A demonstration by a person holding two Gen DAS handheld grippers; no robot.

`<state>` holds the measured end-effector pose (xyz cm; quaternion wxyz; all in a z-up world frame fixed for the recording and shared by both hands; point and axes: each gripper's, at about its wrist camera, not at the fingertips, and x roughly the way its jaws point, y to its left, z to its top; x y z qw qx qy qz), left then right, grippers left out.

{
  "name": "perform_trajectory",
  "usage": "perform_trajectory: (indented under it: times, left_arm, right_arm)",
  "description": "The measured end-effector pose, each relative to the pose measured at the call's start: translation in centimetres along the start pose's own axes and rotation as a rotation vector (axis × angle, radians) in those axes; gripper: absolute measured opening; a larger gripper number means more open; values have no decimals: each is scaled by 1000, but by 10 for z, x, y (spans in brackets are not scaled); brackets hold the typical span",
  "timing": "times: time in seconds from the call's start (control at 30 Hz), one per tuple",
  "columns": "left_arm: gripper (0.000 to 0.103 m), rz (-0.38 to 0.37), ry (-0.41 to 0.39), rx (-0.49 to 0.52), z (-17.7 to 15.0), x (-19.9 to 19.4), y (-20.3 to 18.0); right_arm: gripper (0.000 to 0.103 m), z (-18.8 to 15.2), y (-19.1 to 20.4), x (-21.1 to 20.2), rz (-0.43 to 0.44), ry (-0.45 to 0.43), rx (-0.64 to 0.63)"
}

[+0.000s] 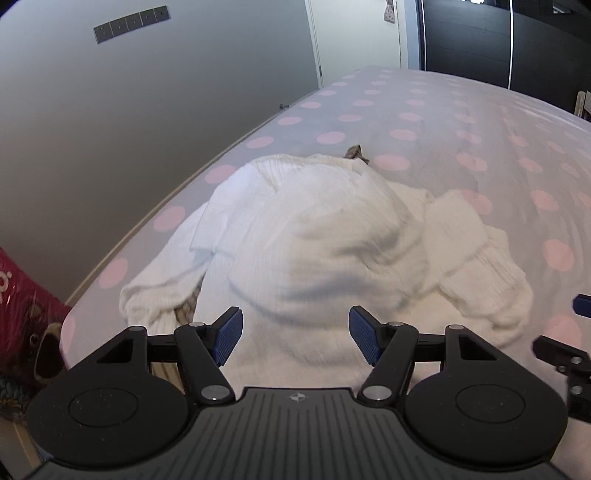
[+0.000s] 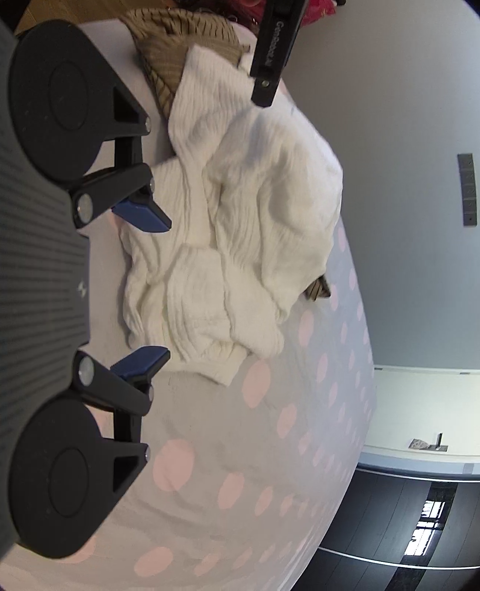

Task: Fold clothes
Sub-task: 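Lower both grippers onto the white shirt and close each on its fabric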

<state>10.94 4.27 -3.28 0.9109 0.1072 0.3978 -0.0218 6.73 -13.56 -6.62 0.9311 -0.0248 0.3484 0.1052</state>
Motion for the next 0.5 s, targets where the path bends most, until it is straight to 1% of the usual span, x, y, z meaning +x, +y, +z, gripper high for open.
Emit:
perform_trajectory:
  times: [0.13, 0.2, 0.23, 0.27, 0.3, 0.33, 0.37, 0.4, 0.43, 0.47, 0.5]
  left_arm:
    - [63, 1, -12, 7, 7, 33, 8]
    - [63, -12, -14, -2, 7, 41, 9]
    - [59, -20, -15, -8, 7, 44, 9]
    - [52, -28, -16, -14, 7, 47, 10]
    - [49, -31, -15, -11, 8, 50, 8]
    - [39, -34, -11, -2, 8, 53, 6]
    - [30, -34, -9, 9, 8, 54, 3]
    - [27, -34, -8, 20, 8, 55, 0]
    - [22, -29, -10, 35, 8, 55, -3]
    - [14, -26, -14, 46, 9, 54, -5]
    - [9, -23, -19, 56, 10, 53, -7]
  right_arm:
    - [69, 9, -15, 32, -27, 25, 39]
    - [69, 13, -21, 48, -37, 27, 50]
    - [68, 14, -23, 55, -41, 29, 56]
    - [64, 16, -24, 63, -42, 33, 61]
    - [58, 18, -25, 70, -43, 39, 67]
    - [54, 19, -26, 77, -43, 49, 73]
    - [48, 20, -25, 83, -43, 59, 76]
    - [40, 21, -24, 88, -43, 69, 78]
    - [33, 21, -23, 92, -45, 79, 76]
    - [21, 21, -21, 93, -48, 86, 73]
    - [17, 22, -21, 92, -48, 81, 74]
